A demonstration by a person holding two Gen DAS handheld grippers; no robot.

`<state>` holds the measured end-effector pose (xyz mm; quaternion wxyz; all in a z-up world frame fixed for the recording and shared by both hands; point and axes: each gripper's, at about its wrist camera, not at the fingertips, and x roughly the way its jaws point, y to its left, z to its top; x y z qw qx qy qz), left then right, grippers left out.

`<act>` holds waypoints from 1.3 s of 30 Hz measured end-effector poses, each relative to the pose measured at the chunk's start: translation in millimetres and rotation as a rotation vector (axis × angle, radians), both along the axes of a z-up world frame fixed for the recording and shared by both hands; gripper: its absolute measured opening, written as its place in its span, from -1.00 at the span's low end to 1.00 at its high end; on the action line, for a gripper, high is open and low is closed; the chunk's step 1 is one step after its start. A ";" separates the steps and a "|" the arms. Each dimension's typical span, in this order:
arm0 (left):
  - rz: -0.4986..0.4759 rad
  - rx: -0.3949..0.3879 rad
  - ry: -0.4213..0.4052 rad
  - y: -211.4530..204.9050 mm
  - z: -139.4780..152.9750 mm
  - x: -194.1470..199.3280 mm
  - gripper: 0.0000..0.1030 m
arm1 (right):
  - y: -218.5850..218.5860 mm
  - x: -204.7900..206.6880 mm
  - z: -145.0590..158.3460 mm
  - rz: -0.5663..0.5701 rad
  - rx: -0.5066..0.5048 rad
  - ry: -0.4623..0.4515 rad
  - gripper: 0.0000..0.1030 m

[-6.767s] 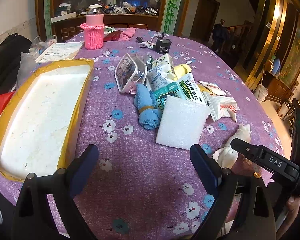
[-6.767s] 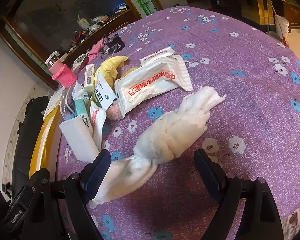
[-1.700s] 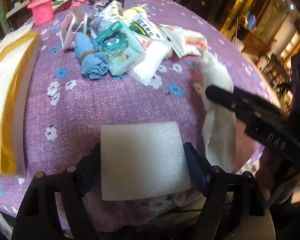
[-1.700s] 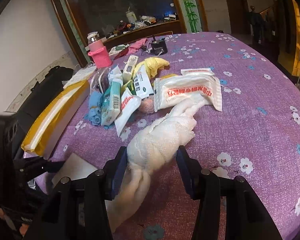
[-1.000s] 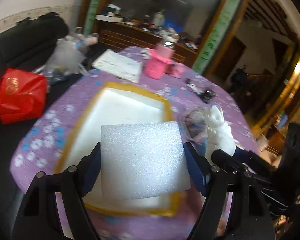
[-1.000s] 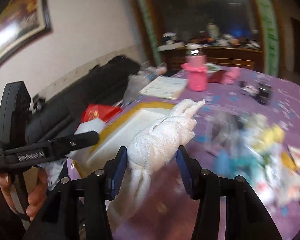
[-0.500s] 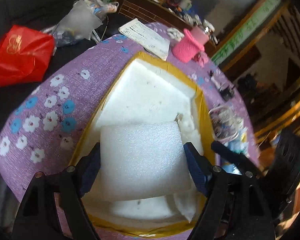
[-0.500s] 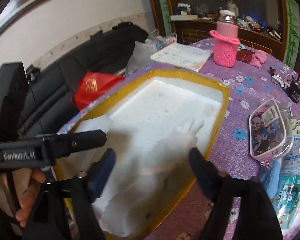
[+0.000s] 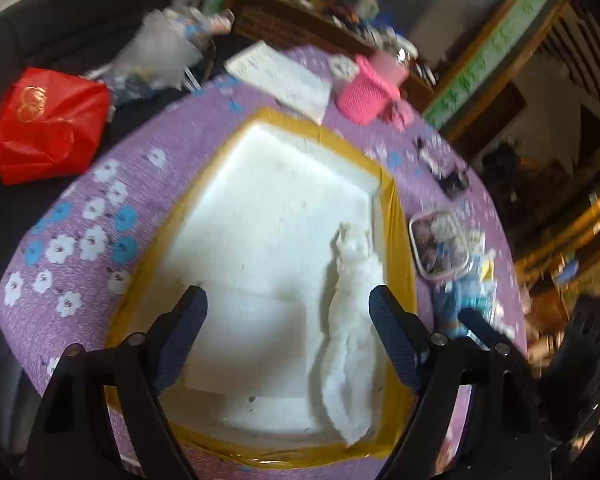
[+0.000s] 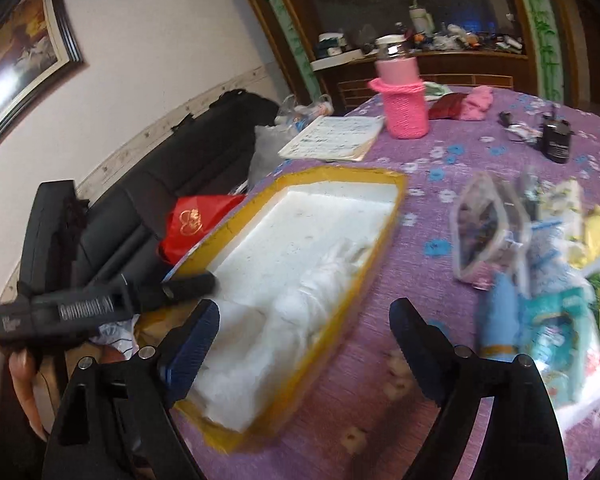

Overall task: Organize soft objects
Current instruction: 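Lower the foam square and towel into the foam box and open both tools, then grasp the blue cloth with the left tool while the right tool grasps the teal box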

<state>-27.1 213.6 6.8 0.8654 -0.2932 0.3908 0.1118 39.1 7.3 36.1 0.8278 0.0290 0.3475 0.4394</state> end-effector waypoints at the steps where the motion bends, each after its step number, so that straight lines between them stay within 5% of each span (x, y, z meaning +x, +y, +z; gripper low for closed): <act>1: -0.005 0.004 -0.023 -5.7 3.2 -1.7 0.62 | -9.1 0.2 -1.2 -0.015 0.003 -0.003 0.71; 8: -0.187 0.067 -0.129 -79.8 26.1 9.3 0.62 | -91.1 9.2 -10.0 -0.108 0.064 0.054 0.72; 11: -0.273 0.079 -0.115 -110.5 27.5 24.3 0.62 | -130.9 13.5 -10.7 -0.162 0.048 0.066 0.67; 16: -0.350 0.076 -0.068 -142.2 17.3 45.1 0.62 | -178.5 27.9 -13.8 -0.271 0.028 0.106 0.21; 23: -0.349 0.083 -0.010 -152.1 7.9 50.5 0.62 | -146.8 48.1 -18.8 -0.267 -0.051 0.130 0.01; 27: -0.383 0.081 0.013 -157.4 2.2 60.5 0.62 | -128.9 59.2 -29.4 -0.271 -0.075 0.185 -0.63; 34: -0.423 0.095 0.088 -178.0 -15.2 100.6 0.61 | -155.7 45.6 -30.1 -0.316 0.008 0.196 -0.79; 36: -0.412 0.164 0.101 -185.8 -17.7 111.6 0.50 | -167.0 38.4 -29.3 -0.336 0.027 0.190 -0.79; 38: -0.425 0.158 0.106 -190.3 -25.6 120.7 -0.17 | -174.3 34.0 -32.5 -0.346 0.050 0.194 -0.79; 39: -0.430 0.153 0.132 -192.0 -32.6 124.7 -0.32 | -176.4 33.4 -34.0 -0.349 0.054 0.198 -0.79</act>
